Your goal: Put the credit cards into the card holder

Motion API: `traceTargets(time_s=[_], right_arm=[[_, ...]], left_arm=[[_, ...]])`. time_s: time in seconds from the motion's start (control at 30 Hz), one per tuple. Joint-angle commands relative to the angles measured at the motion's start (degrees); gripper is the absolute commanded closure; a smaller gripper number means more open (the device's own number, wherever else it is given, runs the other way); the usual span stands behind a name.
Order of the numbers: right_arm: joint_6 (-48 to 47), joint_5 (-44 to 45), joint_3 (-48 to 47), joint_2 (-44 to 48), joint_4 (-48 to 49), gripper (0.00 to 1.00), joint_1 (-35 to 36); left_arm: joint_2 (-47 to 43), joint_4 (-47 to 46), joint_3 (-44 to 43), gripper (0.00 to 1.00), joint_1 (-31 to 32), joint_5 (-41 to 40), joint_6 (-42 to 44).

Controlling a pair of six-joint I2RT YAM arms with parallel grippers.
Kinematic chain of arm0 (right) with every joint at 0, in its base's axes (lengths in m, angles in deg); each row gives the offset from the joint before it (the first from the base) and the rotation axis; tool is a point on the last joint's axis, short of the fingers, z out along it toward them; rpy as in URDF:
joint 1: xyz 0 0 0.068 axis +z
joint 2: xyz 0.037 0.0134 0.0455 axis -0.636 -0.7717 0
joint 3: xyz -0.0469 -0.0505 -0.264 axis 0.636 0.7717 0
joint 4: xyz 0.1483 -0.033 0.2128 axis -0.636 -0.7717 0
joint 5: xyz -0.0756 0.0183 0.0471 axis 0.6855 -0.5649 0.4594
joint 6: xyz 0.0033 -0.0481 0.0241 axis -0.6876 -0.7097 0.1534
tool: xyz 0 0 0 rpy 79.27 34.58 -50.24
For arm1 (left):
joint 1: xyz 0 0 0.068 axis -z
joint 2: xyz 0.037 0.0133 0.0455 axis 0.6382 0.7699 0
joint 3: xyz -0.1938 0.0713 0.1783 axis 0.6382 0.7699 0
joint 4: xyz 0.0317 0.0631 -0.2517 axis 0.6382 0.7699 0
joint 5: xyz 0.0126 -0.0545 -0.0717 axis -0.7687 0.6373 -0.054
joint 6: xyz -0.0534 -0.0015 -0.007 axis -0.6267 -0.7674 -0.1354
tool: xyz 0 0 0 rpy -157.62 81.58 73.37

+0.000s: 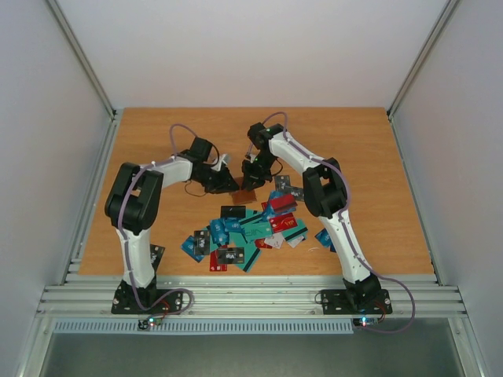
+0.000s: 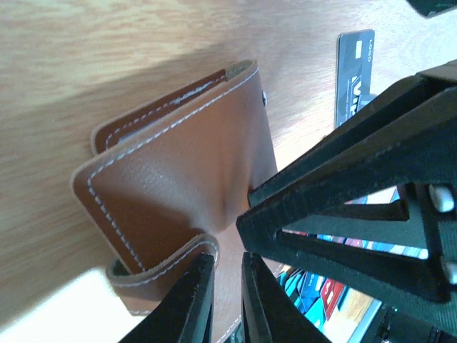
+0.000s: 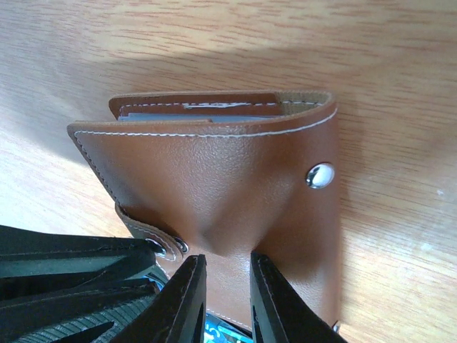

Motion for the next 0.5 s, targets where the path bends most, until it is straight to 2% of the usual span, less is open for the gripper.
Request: traceTargets(time_s=[0.0, 0.47], right_arm=[[-1.2, 5.4, 2.8, -7.2, 1.1, 0.80, 2.1], [-1.2, 3.3, 2.4, -6.7, 1.0, 0.81, 2.0]], left_arm=[[2.0, -2.6, -2.2, 0.85, 0.4, 1.0, -0.5], [4.9, -7.2, -2.6, 0.85, 0.5, 3.8, -3.0]])
